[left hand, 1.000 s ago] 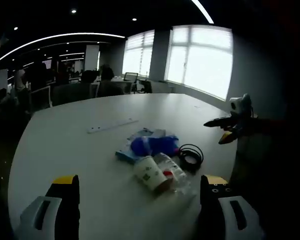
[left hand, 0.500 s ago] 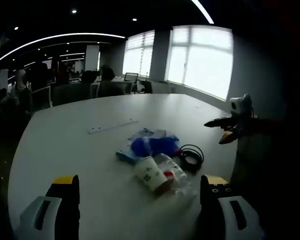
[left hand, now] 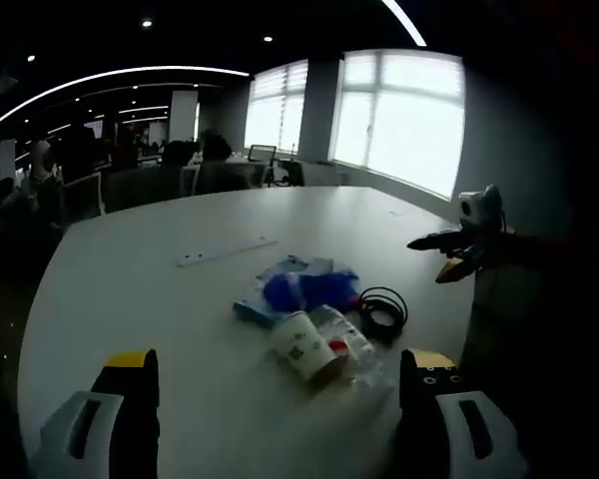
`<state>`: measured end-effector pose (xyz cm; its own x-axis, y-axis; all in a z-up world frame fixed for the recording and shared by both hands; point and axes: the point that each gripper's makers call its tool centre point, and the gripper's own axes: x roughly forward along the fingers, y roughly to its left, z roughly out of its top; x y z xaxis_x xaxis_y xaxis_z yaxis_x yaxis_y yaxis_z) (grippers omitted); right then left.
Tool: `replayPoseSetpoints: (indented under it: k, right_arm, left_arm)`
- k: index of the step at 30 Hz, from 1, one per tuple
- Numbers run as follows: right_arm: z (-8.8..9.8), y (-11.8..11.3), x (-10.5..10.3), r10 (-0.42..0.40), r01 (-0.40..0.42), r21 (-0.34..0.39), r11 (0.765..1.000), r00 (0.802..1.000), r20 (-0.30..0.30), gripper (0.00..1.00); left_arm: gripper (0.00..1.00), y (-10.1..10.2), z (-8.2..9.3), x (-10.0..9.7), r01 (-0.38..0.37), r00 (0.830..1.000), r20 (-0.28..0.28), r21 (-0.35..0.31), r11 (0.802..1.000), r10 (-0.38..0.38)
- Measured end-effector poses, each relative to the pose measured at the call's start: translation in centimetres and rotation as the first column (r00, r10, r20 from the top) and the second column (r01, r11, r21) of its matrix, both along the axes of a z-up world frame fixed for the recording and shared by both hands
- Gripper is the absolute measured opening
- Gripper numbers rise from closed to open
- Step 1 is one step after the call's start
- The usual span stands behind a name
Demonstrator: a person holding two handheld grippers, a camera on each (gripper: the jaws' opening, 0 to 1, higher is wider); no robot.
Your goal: Arrange the tabletop items into an orderly group along one side of the table until the central work area is clear of visible clutter.
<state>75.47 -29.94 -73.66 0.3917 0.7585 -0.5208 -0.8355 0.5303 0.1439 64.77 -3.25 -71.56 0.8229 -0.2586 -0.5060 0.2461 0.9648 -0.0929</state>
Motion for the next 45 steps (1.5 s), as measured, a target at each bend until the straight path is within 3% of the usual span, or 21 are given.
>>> replayPoseSetpoints:
  k: [3, 36, 45]
  right_arm:
    - [0.2, 0.0, 0.3, -0.010, 0.009, 0.003, 1.000, 1.000, 0.009, 1.00]
    - [0.2, -0.7, -0.1, -0.024, 0.025, -0.008, 1.000, 1.000, 0.010, 1.00]
    - [0.1, 0.0, -0.9, -0.001, 0.002, -0.012, 1.000, 1.000, 0.017, 0.99]
  left_arm:
    - [0.99, 1.1, -0.4, -0.1, 0.002, 1.000, 0.003, 0.006, 1.000, -0.002]
    - [0.99, -0.3, 0.0, -0.4, 0.020, 1.000, -0.002, 0.007, 1.000, -0.020]
    - [0.99, -0.4, 0.0, -0.6, 0.017, 1.000, 0.003, 0.011, 1.000, -0.017]
